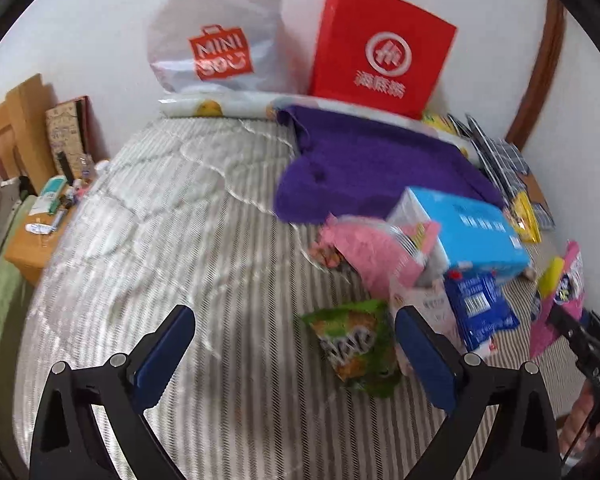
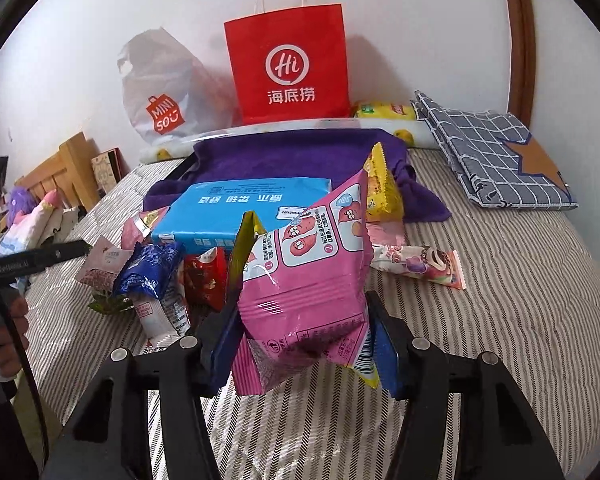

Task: Organize snacks
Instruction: 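Grasp the green chip bag with the left tool while the right tool grasps the pink wafer bag, then lift the green chip bag and pink wafer bag toward the purple towel with both tools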

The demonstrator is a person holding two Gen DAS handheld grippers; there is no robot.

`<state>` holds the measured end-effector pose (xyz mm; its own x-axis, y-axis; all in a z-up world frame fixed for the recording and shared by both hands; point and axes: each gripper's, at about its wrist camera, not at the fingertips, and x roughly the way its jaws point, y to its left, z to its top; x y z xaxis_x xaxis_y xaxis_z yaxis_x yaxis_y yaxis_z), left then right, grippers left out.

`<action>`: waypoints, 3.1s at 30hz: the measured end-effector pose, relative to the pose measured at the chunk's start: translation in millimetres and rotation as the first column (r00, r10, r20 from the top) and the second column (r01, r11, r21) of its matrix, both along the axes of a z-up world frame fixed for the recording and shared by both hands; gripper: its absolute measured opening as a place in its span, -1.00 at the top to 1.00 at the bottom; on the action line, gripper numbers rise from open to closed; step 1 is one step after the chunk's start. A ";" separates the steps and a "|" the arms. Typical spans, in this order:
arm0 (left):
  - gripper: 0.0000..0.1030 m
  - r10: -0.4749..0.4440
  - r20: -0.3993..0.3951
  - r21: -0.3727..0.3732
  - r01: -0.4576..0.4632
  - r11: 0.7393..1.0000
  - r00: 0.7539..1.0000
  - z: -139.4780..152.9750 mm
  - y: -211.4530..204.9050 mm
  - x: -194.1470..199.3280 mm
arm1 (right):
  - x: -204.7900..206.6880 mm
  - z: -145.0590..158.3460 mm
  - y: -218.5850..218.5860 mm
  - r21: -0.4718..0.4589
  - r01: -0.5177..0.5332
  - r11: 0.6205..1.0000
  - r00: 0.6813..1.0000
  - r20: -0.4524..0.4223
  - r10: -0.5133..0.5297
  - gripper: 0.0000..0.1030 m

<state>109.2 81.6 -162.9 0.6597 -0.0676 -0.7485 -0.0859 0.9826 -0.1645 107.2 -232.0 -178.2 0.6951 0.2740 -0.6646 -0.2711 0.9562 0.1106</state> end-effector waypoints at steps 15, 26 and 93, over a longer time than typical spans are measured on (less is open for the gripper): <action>-0.81 -0.054 -0.084 0.082 0.061 0.995 0.995 -35.3 -43.2 19.4 | -3.0 -8.0 -4.3 -0.020 0.014 1.000 1.000 -0.018 -0.014 -0.13; 0.10 -0.105 -0.038 0.008 0.105 0.994 0.994 -21.0 -35.2 5.9 | -4.6 -9.2 -15.8 -0.045 0.063 0.997 0.998 -0.026 -0.064 -0.13; 0.11 -0.168 0.102 -0.020 0.171 0.985 0.980 105.5 -58.8 190.9 | 216.7 103.7 15.1 -0.028 -0.074 0.997 0.992 0.102 0.077 -0.13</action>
